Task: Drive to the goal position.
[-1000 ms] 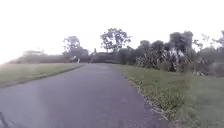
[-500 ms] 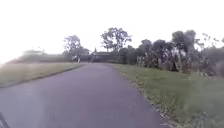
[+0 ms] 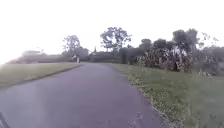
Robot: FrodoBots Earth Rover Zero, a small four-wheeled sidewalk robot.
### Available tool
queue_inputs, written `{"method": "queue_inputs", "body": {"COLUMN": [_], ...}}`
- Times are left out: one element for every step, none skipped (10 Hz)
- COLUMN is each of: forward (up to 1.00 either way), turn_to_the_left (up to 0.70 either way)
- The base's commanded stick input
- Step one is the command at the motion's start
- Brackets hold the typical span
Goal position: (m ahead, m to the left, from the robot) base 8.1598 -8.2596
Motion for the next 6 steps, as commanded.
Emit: {"method": "queue_inputs", "body": {"forward": [0.7, 0.7, 0.7, 0.7, 0.7, 0.7], "turn_to_the_left": [-0.1, -0.05, 0.0, 0.0, 0.0, 0.0]}}
